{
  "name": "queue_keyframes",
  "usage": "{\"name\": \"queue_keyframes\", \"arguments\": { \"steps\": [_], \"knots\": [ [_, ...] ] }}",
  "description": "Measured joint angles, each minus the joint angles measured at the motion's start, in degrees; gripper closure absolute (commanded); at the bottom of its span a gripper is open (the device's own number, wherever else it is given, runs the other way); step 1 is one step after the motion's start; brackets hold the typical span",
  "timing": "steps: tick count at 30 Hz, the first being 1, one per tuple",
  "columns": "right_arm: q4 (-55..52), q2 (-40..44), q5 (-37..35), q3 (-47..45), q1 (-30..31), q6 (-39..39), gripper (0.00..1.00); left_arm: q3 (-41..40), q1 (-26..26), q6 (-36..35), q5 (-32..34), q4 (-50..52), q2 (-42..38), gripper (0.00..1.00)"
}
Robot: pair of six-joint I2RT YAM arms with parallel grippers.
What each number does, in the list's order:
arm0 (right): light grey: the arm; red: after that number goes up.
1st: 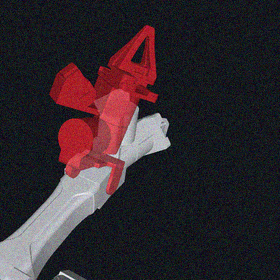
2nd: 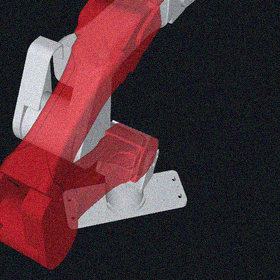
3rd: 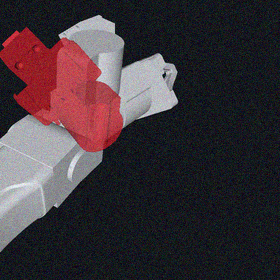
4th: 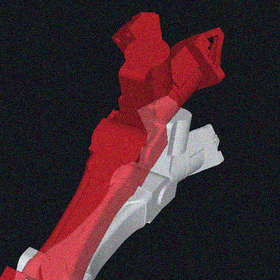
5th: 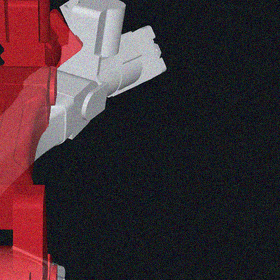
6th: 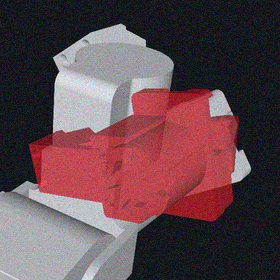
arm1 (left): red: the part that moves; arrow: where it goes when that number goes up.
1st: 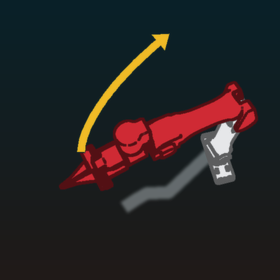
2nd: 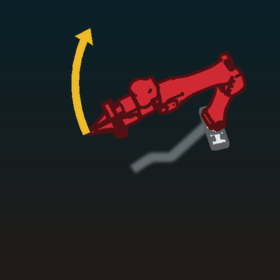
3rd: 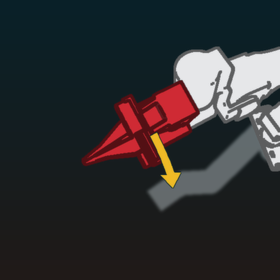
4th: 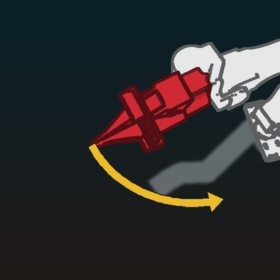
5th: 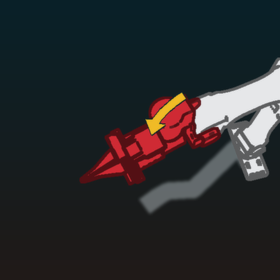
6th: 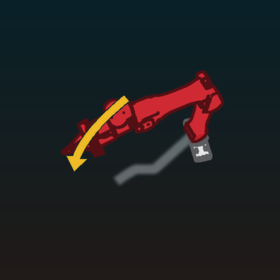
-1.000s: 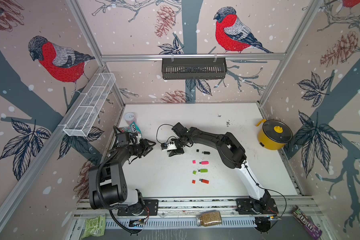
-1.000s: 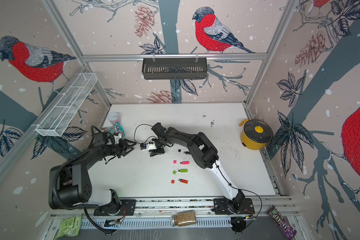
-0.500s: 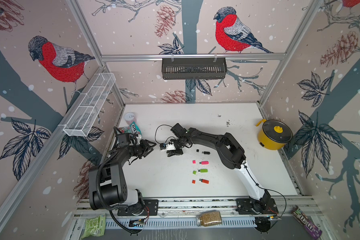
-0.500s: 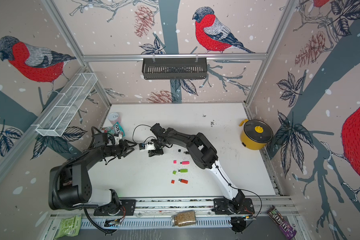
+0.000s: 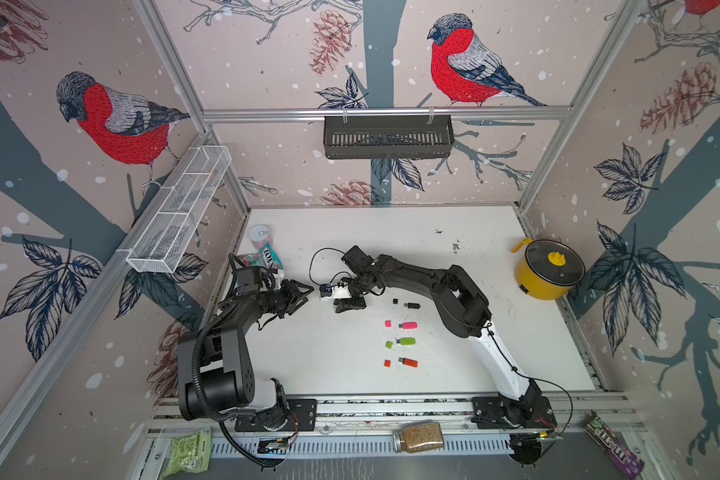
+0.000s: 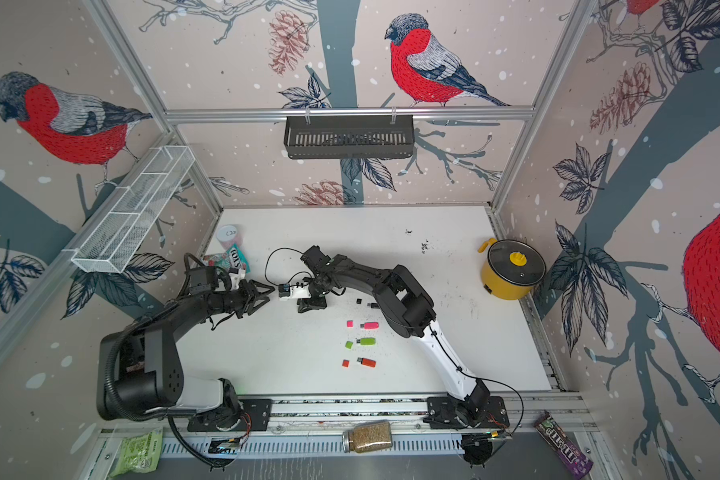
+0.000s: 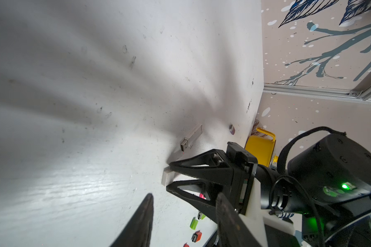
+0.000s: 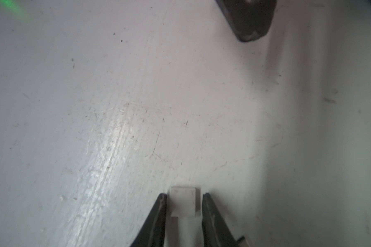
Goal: Close the usb drive cover
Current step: Pick up the cover from the center of the board.
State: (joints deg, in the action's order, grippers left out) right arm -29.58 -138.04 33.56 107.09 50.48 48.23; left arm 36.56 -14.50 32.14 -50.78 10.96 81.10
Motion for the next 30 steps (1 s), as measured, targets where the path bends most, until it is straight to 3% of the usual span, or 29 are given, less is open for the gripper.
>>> {"name": "queue_keyframes", "arguments": {
  "steps": [15,30],
  "knots": [
    [-0.24,-0.13,1.38,-0.17,0.07,-0.04,0.83,-0.22,1.27,-0.04,0.02,0.0,-0.13,0.52],
    [11.76,9.11,1.66,-11.43,-1.66,-4.61,0.85,-3.19,6.32,-0.37,-1.86,-3.21,1.16,0.53]
  ]
}}
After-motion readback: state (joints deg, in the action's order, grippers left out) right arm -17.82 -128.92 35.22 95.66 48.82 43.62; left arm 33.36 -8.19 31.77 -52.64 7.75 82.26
